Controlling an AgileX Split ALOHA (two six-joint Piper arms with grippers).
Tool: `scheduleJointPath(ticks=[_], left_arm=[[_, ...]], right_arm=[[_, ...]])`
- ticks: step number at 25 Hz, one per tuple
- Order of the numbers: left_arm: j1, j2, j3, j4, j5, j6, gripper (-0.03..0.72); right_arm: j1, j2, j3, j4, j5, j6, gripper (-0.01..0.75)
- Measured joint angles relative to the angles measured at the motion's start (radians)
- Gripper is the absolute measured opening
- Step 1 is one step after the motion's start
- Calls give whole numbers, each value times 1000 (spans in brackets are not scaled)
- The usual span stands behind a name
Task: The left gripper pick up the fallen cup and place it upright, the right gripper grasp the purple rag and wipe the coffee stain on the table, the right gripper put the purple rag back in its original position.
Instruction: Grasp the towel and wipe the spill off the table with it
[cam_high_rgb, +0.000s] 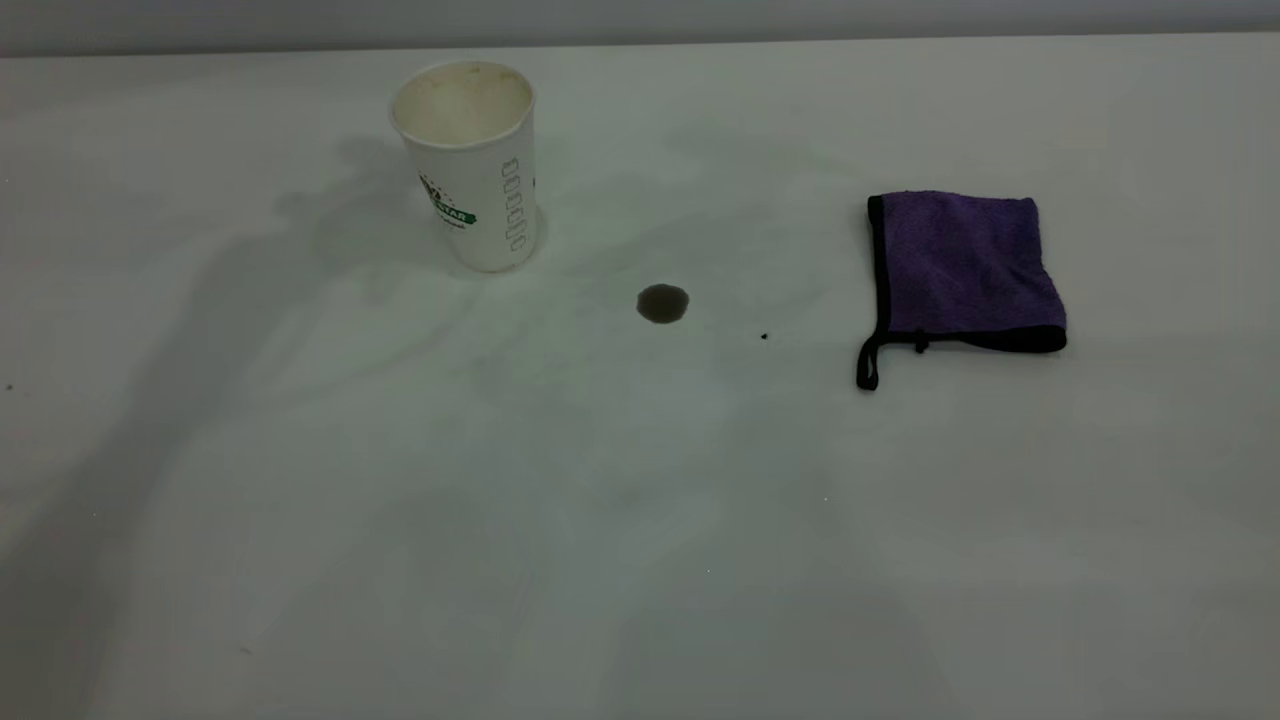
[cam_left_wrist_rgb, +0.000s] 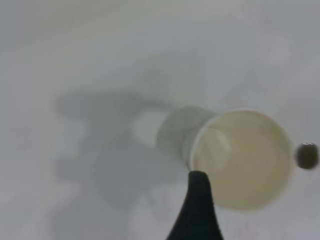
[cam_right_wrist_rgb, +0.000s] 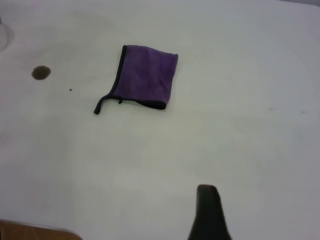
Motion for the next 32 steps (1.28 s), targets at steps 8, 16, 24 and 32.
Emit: scheduleJointPath(ticks=[8, 16, 24, 32], left_arm=[[59, -345, 0, 57, 389, -2, 652], [141, -635, 114, 111, 415, -53, 617], [144, -962, 446, 254, 415, -211, 511], [143, -1336, 702, 262, 415, -229, 448]], right_arm=[[0, 0, 0, 0, 0, 0, 588], [0, 0, 0, 0, 0, 0, 588], [0, 0, 0, 0, 0, 0, 588], [0, 0, 0, 0, 0, 0, 588]])
